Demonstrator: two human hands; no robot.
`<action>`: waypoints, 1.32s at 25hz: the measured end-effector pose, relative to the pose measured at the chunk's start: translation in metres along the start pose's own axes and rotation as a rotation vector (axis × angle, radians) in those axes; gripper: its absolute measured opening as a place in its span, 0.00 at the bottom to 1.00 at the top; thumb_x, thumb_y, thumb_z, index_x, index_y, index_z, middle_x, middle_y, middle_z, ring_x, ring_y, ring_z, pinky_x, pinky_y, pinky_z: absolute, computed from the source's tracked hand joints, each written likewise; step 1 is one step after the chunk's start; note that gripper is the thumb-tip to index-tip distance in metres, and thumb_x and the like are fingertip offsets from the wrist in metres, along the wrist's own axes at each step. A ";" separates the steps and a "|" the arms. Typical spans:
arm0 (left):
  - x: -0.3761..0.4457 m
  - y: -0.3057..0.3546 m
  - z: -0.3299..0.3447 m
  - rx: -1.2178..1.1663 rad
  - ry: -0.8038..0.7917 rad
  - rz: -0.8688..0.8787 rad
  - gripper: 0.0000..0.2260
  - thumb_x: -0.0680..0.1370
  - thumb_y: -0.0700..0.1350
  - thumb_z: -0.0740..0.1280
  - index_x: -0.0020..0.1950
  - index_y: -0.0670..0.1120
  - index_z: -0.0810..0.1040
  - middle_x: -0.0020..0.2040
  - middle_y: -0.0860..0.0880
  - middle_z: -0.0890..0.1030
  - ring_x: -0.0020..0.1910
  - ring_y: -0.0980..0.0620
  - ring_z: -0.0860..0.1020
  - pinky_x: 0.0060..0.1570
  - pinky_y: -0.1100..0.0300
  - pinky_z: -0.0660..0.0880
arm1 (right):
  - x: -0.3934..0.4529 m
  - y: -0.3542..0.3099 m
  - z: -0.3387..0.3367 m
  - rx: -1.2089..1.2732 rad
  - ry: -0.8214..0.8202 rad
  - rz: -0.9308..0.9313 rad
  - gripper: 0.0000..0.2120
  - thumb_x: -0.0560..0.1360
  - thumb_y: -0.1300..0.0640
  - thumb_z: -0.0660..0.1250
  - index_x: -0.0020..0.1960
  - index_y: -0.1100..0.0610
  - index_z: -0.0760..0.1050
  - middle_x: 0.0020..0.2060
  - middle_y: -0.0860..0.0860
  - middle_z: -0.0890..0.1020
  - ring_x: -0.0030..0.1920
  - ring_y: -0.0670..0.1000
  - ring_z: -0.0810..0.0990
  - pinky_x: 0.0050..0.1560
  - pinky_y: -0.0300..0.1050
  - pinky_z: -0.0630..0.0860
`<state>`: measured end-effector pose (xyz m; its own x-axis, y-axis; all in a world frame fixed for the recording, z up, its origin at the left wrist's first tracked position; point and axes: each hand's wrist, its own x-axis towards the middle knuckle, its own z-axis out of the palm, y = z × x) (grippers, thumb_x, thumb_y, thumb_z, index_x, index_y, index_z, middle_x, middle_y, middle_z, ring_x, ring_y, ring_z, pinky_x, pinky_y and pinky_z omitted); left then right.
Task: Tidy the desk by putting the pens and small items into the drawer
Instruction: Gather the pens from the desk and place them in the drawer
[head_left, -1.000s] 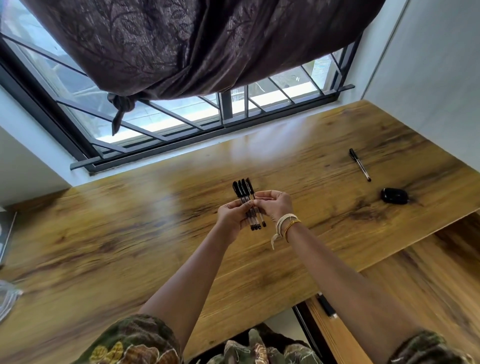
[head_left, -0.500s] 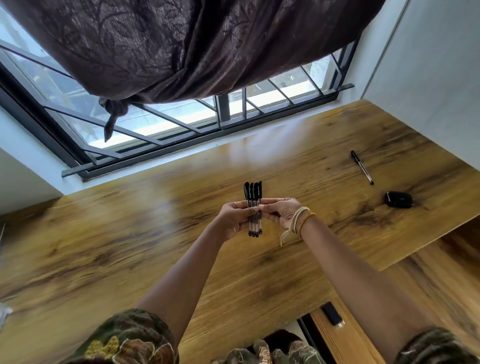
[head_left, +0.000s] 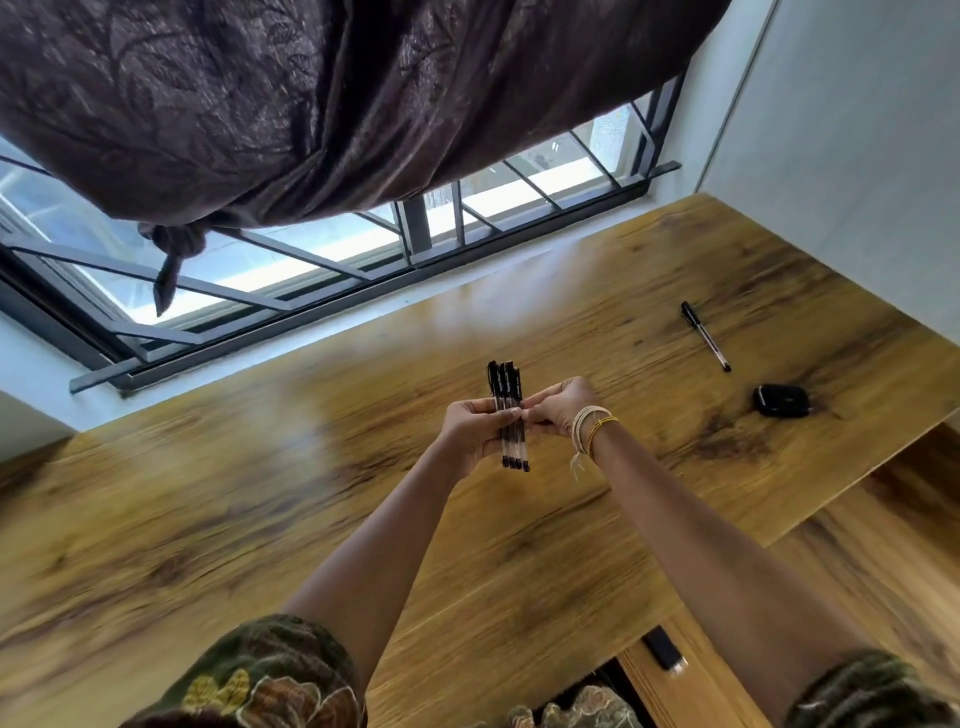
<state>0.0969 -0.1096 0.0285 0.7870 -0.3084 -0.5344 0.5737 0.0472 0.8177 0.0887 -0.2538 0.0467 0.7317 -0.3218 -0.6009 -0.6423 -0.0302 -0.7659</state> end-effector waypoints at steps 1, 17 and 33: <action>0.003 0.000 0.003 -0.003 0.016 -0.001 0.15 0.72 0.34 0.72 0.58 0.31 0.78 0.53 0.32 0.81 0.46 0.39 0.81 0.54 0.44 0.79 | 0.003 -0.001 -0.001 -0.054 0.021 -0.029 0.04 0.68 0.71 0.74 0.38 0.65 0.81 0.38 0.60 0.84 0.36 0.54 0.84 0.39 0.47 0.83; 0.055 0.011 0.048 -0.113 0.178 -0.013 0.10 0.72 0.32 0.72 0.52 0.33 0.80 0.42 0.38 0.83 0.37 0.45 0.82 0.38 0.53 0.82 | 0.108 -0.023 -0.119 -0.766 0.644 -0.271 0.11 0.72 0.65 0.65 0.52 0.68 0.78 0.53 0.65 0.81 0.55 0.64 0.79 0.54 0.54 0.77; 0.058 0.017 0.050 -0.188 0.207 0.026 0.10 0.70 0.33 0.74 0.50 0.34 0.82 0.40 0.40 0.84 0.37 0.46 0.84 0.39 0.53 0.82 | 0.083 0.011 -0.101 -0.688 0.612 -0.461 0.13 0.72 0.67 0.66 0.56 0.64 0.80 0.52 0.63 0.81 0.54 0.62 0.80 0.55 0.50 0.76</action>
<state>0.1408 -0.1738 0.0223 0.8202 -0.1054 -0.5622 0.5700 0.2341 0.7876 0.1197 -0.3770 0.0115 0.8221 -0.5630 0.0848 -0.4614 -0.7462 -0.4799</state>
